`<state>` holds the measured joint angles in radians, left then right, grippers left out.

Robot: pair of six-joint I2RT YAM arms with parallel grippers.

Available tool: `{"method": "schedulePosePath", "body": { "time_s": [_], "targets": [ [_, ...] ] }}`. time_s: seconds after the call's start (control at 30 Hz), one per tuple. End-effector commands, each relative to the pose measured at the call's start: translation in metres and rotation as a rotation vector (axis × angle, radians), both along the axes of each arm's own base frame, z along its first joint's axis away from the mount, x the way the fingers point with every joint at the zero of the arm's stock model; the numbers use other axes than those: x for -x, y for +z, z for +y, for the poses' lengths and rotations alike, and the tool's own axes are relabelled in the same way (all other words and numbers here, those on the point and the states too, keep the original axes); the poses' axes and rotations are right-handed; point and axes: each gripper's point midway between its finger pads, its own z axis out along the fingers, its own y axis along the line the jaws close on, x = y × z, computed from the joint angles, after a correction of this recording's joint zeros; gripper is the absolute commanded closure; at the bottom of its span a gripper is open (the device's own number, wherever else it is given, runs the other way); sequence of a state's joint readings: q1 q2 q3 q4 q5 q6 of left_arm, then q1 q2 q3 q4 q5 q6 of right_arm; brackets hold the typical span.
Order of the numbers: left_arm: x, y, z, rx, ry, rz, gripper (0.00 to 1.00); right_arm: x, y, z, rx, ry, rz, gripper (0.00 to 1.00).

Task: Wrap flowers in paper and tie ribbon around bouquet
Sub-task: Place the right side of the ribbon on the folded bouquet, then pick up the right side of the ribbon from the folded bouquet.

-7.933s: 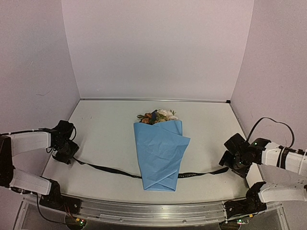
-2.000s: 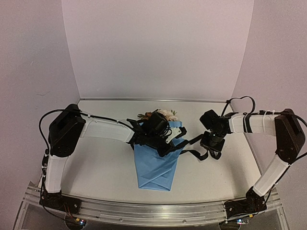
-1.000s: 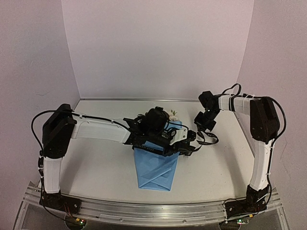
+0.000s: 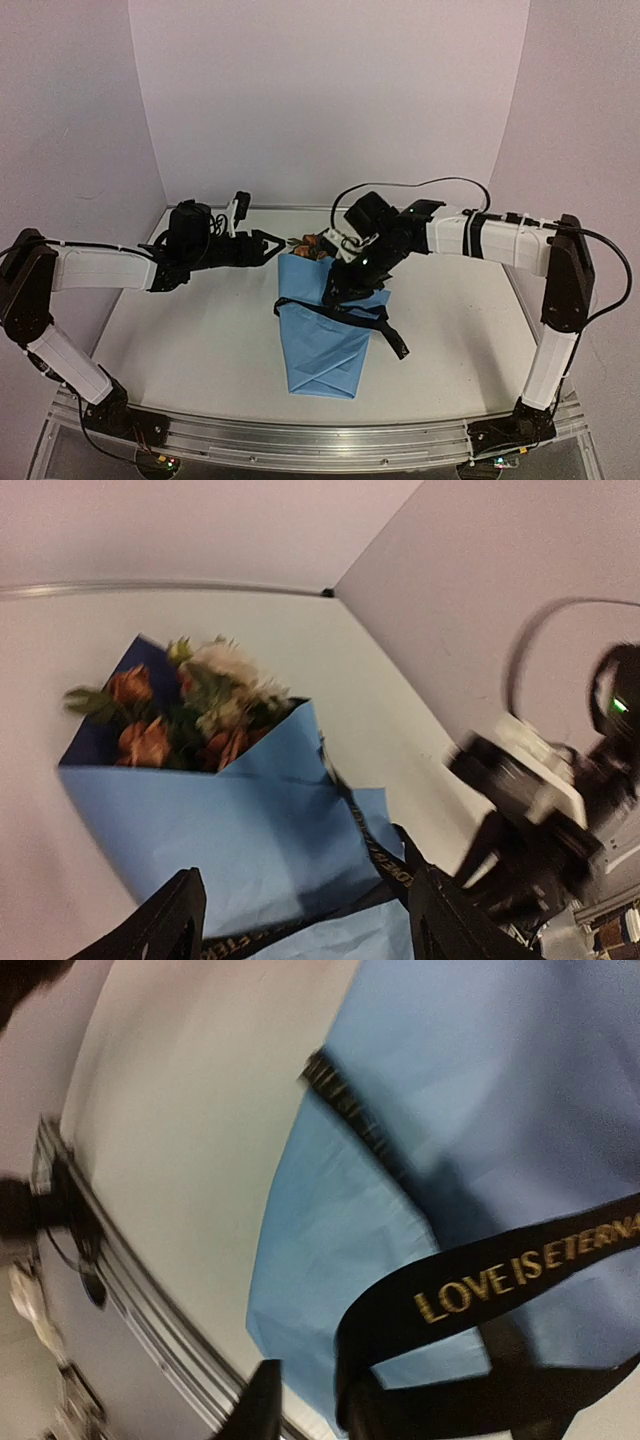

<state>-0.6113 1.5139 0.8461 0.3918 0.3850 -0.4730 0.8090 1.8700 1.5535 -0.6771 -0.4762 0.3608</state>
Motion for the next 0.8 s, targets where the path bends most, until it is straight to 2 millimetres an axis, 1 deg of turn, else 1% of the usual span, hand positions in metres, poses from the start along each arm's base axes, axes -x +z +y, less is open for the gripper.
{"method": "schedulePosePath", "body": {
  "time_s": [0.0,0.07,0.1,0.2,0.23,0.33,0.43,0.5,0.6,0.77],
  "targets": [
    [0.01,-0.034,0.011,-0.051,0.05,0.188,0.29,0.032,-0.031,-0.049,0.201,0.071,0.022,0.58],
    [0.009,-0.041,0.01,-0.083,0.044,0.209,0.29,0.028,-0.028,-0.057,0.22,0.026,0.001,0.41],
    [0.009,-0.044,0.009,-0.097,0.04,0.218,0.29,0.024,-0.025,-0.059,0.227,-0.001,-0.013,0.35],
    [0.009,-0.052,0.008,-0.124,0.028,0.243,0.32,0.009,-0.016,-0.062,0.245,-0.09,-0.053,0.26],
    [0.009,-0.057,0.008,-0.143,0.026,0.251,0.34,-0.001,-0.011,-0.061,0.255,-0.138,-0.073,0.25],
    [0.008,-0.065,0.012,-0.192,0.036,0.259,0.38,-0.024,-0.012,-0.068,0.339,-0.26,-0.093,0.25],
    [0.005,-0.071,0.017,-0.251,0.052,0.266,0.42,-0.044,-0.014,-0.074,0.404,-0.408,-0.094,0.36],
    [0.005,-0.073,0.019,-0.27,0.058,0.268,0.43,-0.055,-0.017,-0.08,0.437,-0.495,-0.113,0.36],
    [0.007,-0.071,0.019,-0.265,0.051,0.261,0.43,-0.067,-0.028,-0.084,0.462,-0.587,-0.111,0.37],
    [0.007,-0.069,0.019,-0.274,0.049,0.255,0.43,-0.081,-0.05,-0.08,0.434,-0.706,-0.04,0.38]
  ]
}}
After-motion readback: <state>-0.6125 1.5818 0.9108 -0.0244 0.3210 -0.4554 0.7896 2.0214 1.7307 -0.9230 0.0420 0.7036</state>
